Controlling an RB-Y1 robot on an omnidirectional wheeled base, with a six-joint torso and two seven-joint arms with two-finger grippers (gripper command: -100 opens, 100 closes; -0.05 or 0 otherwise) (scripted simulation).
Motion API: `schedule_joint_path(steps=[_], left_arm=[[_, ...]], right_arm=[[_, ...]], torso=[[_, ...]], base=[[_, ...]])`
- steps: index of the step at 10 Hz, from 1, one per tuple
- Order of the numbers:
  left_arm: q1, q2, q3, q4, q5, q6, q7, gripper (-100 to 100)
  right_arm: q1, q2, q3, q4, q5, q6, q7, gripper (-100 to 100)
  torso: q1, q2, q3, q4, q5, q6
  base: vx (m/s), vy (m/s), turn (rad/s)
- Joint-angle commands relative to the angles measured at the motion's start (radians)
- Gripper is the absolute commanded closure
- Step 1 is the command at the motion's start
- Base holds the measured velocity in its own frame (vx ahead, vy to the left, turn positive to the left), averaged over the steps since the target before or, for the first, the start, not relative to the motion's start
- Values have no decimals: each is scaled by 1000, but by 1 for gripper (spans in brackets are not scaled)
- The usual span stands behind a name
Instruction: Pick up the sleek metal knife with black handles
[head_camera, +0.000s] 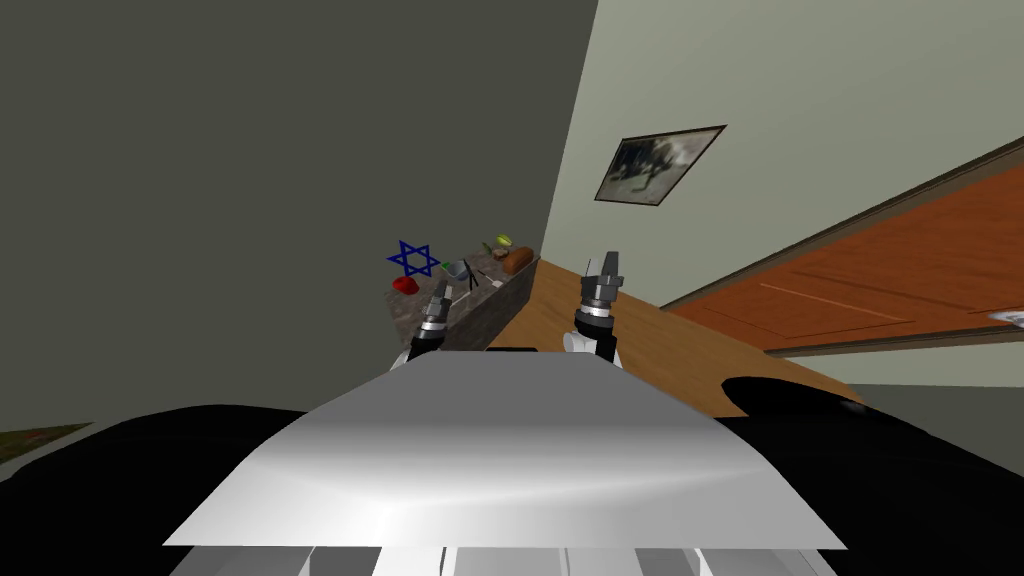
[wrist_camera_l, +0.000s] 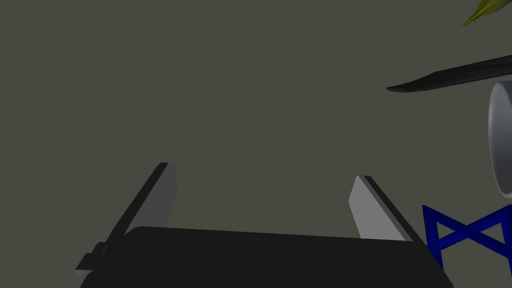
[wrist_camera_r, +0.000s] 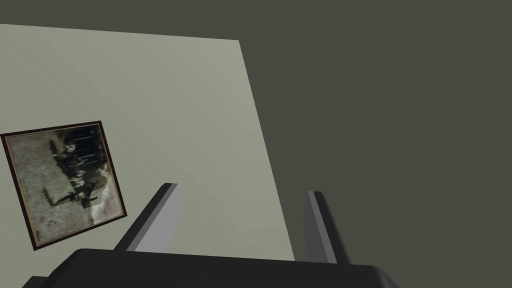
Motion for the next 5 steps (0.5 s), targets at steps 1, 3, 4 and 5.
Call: schedule_joint_path(steps=[1, 3, 4, 5], left_arm=[[17, 44, 7, 34, -29, -11, -12, -100], [23, 99, 12, 81, -67, -16, -28, -100], [25, 128, 14, 105, -86, -17, -36, -100], [25, 156, 16, 129, -105, -17, -44, -100]], right_arm=[[0, 0, 0, 0, 0, 0, 0, 0], [0, 0, 0, 0, 0, 0, 0, 0], [0, 0, 0, 0, 0, 0, 0, 0], [0, 0, 0, 0, 0, 0, 0, 0]], torso=[[0, 0, 0, 0, 0, 0], [0, 0, 0, 0, 0, 0], [1, 0, 0, 0, 0, 0], [1, -1, 0, 0, 0, 0]], base=[[-22, 27, -182], [-20, 38, -153], [-10, 41, -182], [-10, 41, -201]])
